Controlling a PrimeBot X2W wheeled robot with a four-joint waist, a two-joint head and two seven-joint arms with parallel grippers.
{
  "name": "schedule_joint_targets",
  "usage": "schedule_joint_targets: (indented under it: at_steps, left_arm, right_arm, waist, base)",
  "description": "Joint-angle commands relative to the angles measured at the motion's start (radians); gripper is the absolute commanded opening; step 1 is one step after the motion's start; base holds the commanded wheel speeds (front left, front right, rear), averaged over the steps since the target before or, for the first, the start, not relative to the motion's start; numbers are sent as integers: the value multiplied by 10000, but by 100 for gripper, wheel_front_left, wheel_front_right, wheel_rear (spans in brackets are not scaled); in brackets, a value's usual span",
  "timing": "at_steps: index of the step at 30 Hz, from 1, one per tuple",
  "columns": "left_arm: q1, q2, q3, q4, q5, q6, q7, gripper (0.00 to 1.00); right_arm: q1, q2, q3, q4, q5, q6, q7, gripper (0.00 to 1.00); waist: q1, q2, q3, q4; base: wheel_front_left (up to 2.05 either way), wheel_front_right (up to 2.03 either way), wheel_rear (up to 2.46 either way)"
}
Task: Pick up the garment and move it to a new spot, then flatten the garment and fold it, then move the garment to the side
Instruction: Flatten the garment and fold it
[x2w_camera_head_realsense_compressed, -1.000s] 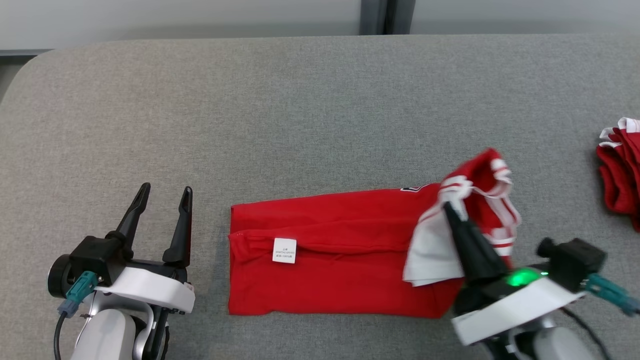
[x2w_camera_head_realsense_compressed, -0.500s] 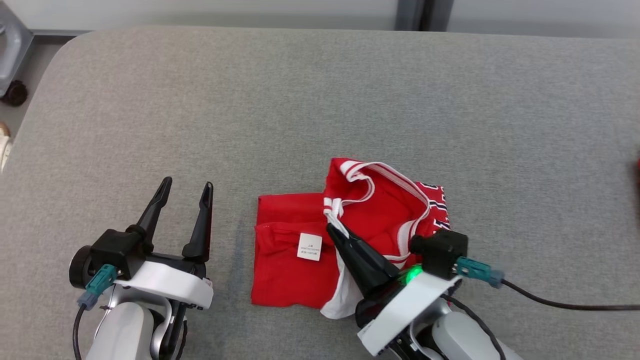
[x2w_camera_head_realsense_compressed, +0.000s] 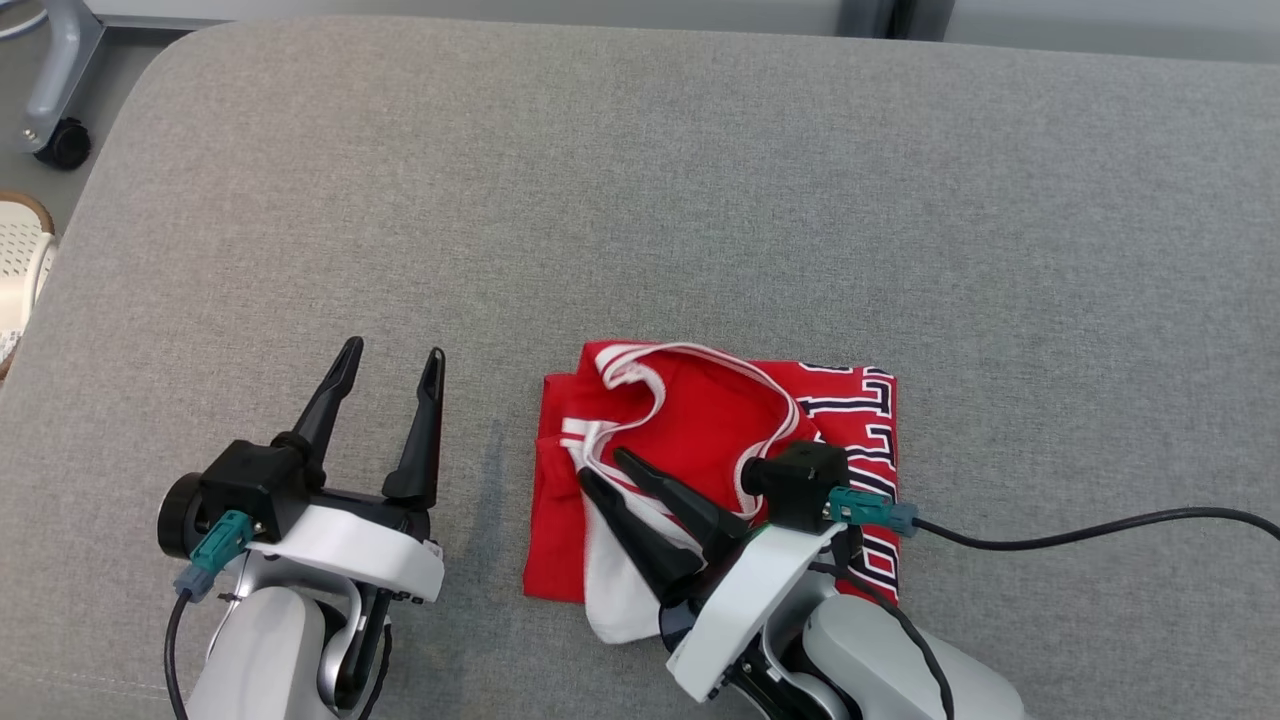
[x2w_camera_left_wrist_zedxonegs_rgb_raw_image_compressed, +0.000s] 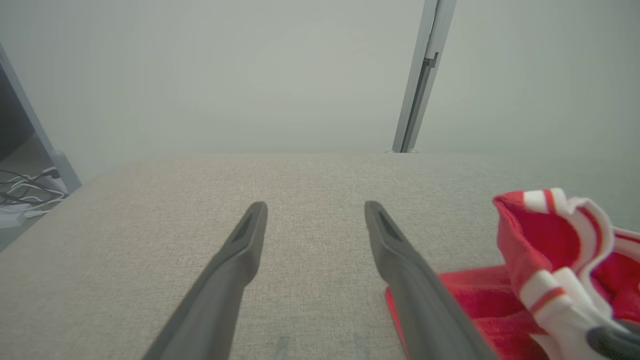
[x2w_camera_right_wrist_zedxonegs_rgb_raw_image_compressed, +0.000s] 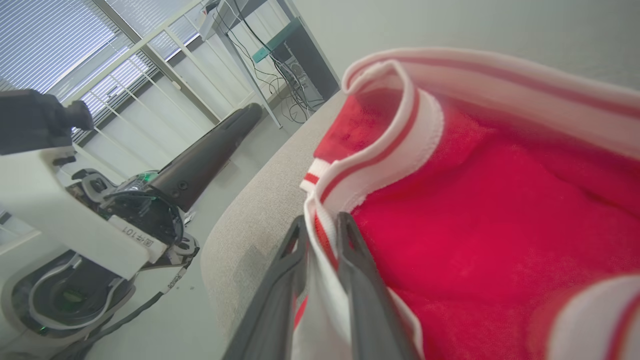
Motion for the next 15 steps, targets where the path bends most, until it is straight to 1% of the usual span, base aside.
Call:
schedule_joint_targets:
  at_steps: [1, 5, 10, 11, 15]
  left_arm:
    - [-150, 0, 13, 11, 23, -50, -38, 100]
    - [-192, -18, 72, 27, 50, -62, -38, 100]
    - [-158, 19, 223, 7, 82, -55, -39, 100]
    - [-137, 27, 264, 14, 81, -56, -39, 100]
    - [-44, 44, 387, -6, 144, -43, -39, 100]
  right_arm:
    - [-155, -36, 57, 33, 95, 11, -91, 100]
    - [-474, -43, 593, -93, 456, 11, -232, 100]
    - [-711, -79, 615, -952, 240, 11, -413, 100]
    - [-681, -181, 437, -1263, 127, 9, -421, 100]
    - [84, -548, -1086, -2755, -779, 9, -403, 100]
  waist:
    - [-1, 0, 3, 6]
    - [-1, 0, 13, -21]
    - [-1, 0, -73, -203]
    - [-1, 0, -104, -256]
    - [-1, 0, -246, -467]
  base:
    - [0, 0, 0]
    - [0, 0, 0]
    - [0, 0, 0]
    - [0, 0, 0]
    - [0, 0, 0]
